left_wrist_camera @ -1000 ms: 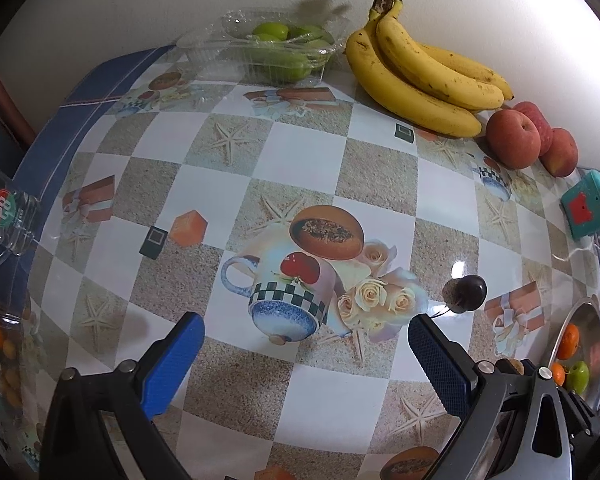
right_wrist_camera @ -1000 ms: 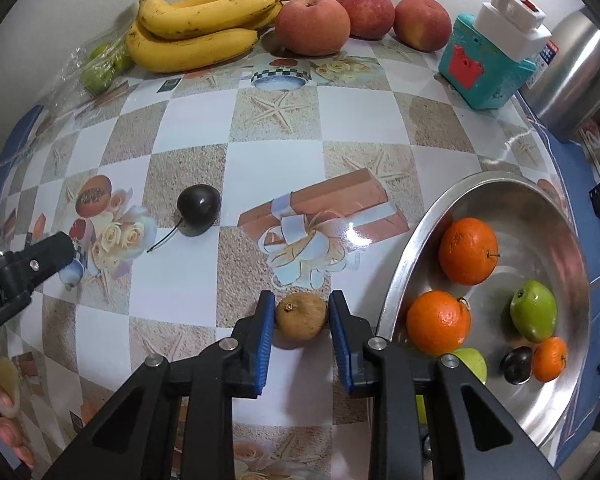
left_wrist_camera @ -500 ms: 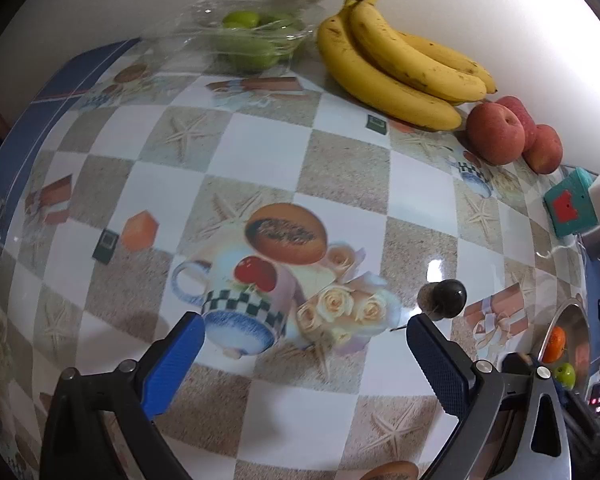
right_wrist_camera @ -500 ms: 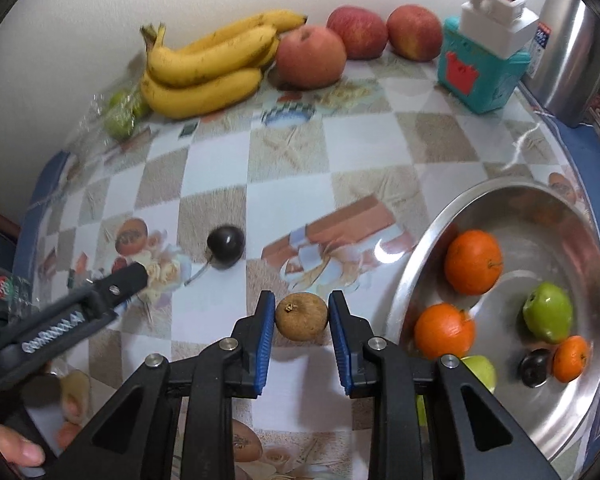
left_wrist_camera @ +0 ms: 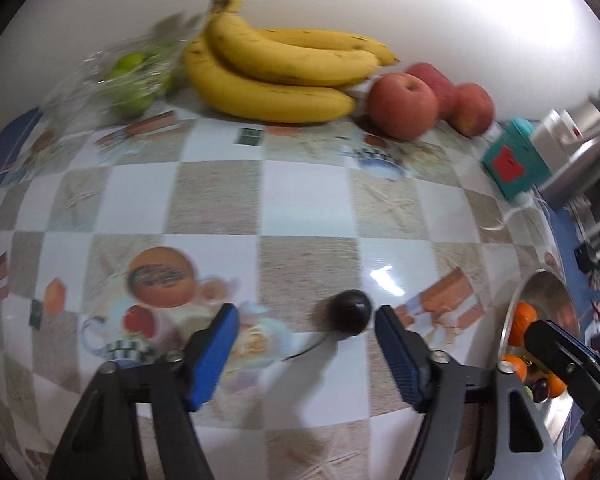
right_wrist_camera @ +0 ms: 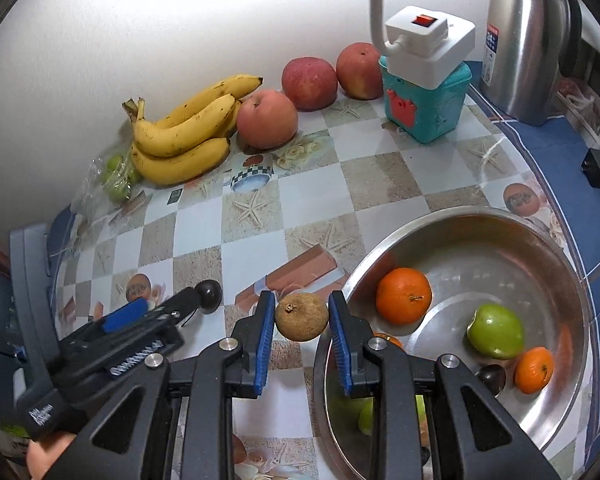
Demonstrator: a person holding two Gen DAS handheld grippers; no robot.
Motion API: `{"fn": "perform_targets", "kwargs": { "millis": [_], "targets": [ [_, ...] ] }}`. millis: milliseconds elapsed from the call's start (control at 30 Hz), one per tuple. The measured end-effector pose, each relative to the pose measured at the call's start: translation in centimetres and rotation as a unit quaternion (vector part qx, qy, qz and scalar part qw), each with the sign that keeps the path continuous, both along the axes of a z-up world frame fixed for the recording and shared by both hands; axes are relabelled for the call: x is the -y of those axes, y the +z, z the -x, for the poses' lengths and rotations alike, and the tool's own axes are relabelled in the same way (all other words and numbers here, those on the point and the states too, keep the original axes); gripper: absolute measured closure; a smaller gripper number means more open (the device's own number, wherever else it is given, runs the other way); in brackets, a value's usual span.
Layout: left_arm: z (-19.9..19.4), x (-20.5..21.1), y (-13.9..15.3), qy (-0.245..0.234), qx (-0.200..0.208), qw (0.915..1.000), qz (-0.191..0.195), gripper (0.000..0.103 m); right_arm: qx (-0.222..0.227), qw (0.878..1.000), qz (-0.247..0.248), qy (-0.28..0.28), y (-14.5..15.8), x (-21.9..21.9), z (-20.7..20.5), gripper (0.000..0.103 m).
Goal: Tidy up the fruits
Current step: 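Close the left tool on the dark plum while the right tool closes on the tan fruit, then lift and carry the plum in the left tool and tan fruit in the right tool over the basin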
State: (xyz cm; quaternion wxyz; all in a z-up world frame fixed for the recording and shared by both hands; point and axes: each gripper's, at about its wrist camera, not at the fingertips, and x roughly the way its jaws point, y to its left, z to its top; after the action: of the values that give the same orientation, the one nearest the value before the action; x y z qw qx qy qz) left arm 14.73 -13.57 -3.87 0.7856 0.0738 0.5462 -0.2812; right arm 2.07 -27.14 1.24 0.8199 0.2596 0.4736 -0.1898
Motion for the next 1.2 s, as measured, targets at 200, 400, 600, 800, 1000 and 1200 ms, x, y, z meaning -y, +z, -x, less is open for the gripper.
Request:
{"fn": "perform_targets", "kwargs": {
  "millis": [200,400,600,800,1000,1200],
  "targets": [
    [0.9,2.2,-1.3,-0.024,0.004,0.9996,-0.017,0.047,0.001,1.0,-0.014,-0.003,-0.5,0.3,0.2,0.075],
    [1.0,2.9,-1.2,-0.03,0.021,0.9991,-0.019,0.061,0.0,1.0,-0.021,-0.006,-0.8,0.7,0.4,0.075],
    [1.1,2.8,-1.0,-0.032,0.021,0.9991,-0.018,0.074,-0.002,1.0,-0.024,-0.005,-1.0,0.7,0.4,0.075],
    [1.8,1.7,0.5,-0.031,0.032,0.9988,-0.02,0.075,0.0,1.0,-0.029,-0.009,-0.9,0.7,0.7,0.075],
    [2.7,0.8,2.6,-0.033,0.053,0.9977,-0.025,0.075,0.005,0.999,-0.037,-0.014,-0.5,0.6,1.5,0.075],
    [4.5,0.8,4.8,-0.046,0.073,0.9959,-0.026,0.075,0.005,0.999,-0.041,-0.03,-0.1,1.2,2.9,0.075]
  ]
}}
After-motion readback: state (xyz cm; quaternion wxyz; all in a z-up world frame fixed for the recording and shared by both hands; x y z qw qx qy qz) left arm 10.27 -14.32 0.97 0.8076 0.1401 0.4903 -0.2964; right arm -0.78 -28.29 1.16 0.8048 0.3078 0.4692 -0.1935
